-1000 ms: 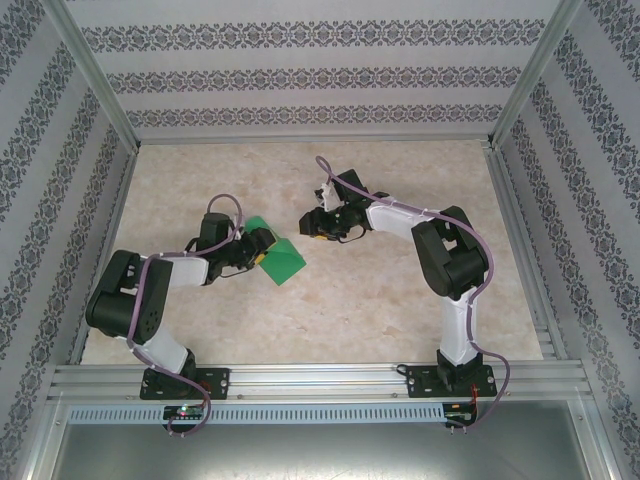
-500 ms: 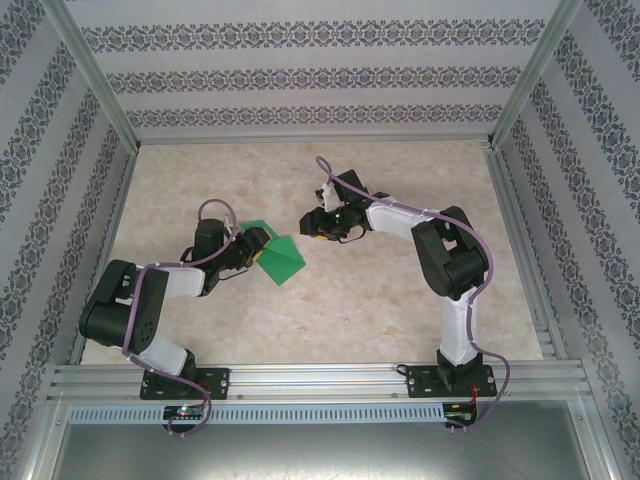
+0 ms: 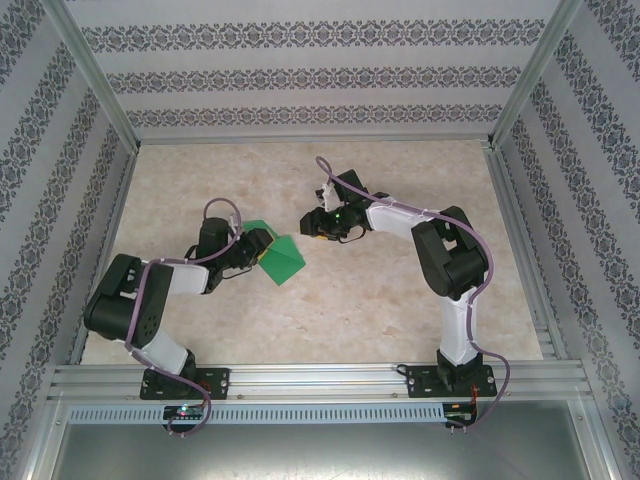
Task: Fold a paper plane with a square sheet of paper (pick it up from the middle)
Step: Turn over the paper at the center of the table.
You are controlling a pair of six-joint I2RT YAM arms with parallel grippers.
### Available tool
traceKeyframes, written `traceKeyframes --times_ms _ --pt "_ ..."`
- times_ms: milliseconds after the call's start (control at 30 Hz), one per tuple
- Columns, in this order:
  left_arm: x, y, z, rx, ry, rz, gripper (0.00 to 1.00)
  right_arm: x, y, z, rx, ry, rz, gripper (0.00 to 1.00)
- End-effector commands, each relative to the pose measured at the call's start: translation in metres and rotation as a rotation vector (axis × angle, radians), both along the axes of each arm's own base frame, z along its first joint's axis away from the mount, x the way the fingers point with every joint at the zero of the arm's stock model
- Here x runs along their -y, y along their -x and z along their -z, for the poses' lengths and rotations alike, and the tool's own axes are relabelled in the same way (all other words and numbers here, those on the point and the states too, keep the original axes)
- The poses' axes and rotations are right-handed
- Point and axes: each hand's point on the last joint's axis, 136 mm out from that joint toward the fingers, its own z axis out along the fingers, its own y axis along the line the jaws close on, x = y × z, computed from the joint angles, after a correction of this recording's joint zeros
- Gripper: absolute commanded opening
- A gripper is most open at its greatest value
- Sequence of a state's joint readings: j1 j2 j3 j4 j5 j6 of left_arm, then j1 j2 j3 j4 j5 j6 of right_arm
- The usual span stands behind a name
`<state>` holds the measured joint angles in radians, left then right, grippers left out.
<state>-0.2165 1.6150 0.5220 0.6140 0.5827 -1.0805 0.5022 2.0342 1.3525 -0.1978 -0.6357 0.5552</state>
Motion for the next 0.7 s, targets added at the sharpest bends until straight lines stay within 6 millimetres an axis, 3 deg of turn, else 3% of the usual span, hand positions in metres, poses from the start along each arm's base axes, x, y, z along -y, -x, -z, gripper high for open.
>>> traceKeyframes --times_ms 0,200,400,567,667 --pt "0.017 -0.002 -0.002 0.007 0.017 0.072 0.32 -0.002 0.006 -0.005 0.002 0.01 0.002 0.47" --pt "0.018 -0.006 0.003 -0.009 -0.008 0.078 0.15 0.006 0.004 -0.019 0.039 0.03 0.039 0.52" --pt "0.008 0.001 0.0 -0.087 -0.18 0.122 0.07 0.038 -0.007 -0.047 0.129 0.097 0.172 0.68" --pt "-0.017 0.023 -0.023 -0.206 -0.477 0.239 0.07 0.075 -0.013 -0.077 0.24 0.138 0.294 0.84" --pt "-0.044 0.035 -0.041 -0.304 -0.69 0.279 0.07 0.096 -0.013 -0.092 0.293 0.171 0.359 0.87"
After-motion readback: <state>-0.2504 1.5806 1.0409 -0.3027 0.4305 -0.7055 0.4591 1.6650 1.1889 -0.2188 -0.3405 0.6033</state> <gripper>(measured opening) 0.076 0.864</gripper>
